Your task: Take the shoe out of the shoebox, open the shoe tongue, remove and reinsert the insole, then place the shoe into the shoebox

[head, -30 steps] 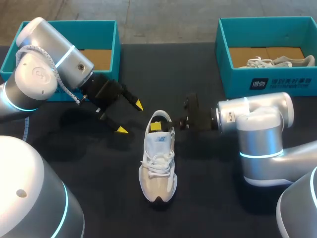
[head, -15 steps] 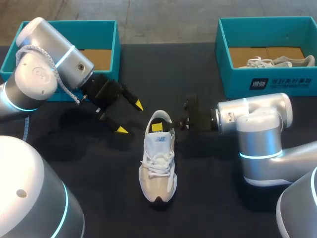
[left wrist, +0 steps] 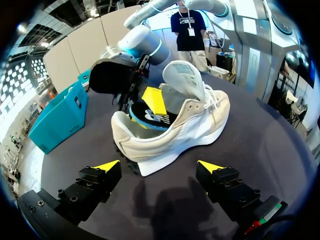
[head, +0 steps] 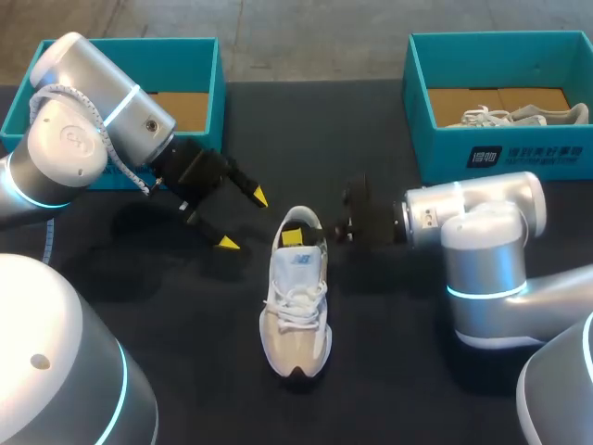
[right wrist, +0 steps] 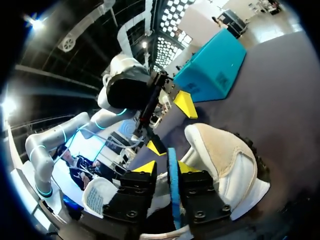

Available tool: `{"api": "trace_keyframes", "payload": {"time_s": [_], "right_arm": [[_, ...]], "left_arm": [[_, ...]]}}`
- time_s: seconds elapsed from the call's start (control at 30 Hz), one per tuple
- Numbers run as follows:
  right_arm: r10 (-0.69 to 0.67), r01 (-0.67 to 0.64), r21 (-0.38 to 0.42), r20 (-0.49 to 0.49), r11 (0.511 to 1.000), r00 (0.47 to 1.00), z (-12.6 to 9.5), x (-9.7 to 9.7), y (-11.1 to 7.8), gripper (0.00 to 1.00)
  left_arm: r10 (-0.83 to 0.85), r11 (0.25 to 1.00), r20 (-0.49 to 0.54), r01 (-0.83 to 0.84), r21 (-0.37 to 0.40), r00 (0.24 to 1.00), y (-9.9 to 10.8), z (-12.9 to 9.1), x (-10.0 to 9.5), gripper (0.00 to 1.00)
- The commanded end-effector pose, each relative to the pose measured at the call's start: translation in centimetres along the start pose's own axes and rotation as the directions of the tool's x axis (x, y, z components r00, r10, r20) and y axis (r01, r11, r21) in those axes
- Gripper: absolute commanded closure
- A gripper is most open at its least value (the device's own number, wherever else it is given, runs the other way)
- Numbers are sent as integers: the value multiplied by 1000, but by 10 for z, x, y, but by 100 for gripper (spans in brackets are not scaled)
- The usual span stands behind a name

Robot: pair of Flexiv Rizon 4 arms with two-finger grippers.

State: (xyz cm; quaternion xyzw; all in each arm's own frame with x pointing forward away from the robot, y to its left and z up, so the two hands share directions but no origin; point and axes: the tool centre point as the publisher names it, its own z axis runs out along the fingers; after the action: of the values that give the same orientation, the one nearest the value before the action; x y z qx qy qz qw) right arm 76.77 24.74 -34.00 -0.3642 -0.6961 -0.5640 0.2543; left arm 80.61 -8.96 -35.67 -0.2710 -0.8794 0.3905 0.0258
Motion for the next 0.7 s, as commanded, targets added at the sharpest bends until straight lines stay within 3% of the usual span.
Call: {"api": "trace_keyframes", "payload": {"time_s": [0.03, 0.23, 0.47, 0.6, 0.7], "right_arm": [[-28, 28, -8, 26, 1000, 999, -2, 9, 6, 36], [-61, 62, -9, 56, 998, 997, -4, 15, 14, 36], [-58, 58, -5, 81, 998, 995, -8, 17, 12, 45], [-51, 51, -7, 86, 999, 995, -10, 17, 9, 45], [-35, 35, -5, 111, 999, 993, -11, 15, 7, 38]], "left_arm": [[0, 1000, -1, 0, -3, 1000, 0, 0, 0, 0], [0, 1000, -1, 0, -3, 1000, 0, 0, 0, 0], [0, 1000, -1, 0, -3, 1000, 0, 0, 0, 0], [0, 1000, -1, 0, -3, 1000, 0, 0, 0, 0], [0, 1000, -1, 0, -3, 1000, 0, 0, 0, 0]]}}
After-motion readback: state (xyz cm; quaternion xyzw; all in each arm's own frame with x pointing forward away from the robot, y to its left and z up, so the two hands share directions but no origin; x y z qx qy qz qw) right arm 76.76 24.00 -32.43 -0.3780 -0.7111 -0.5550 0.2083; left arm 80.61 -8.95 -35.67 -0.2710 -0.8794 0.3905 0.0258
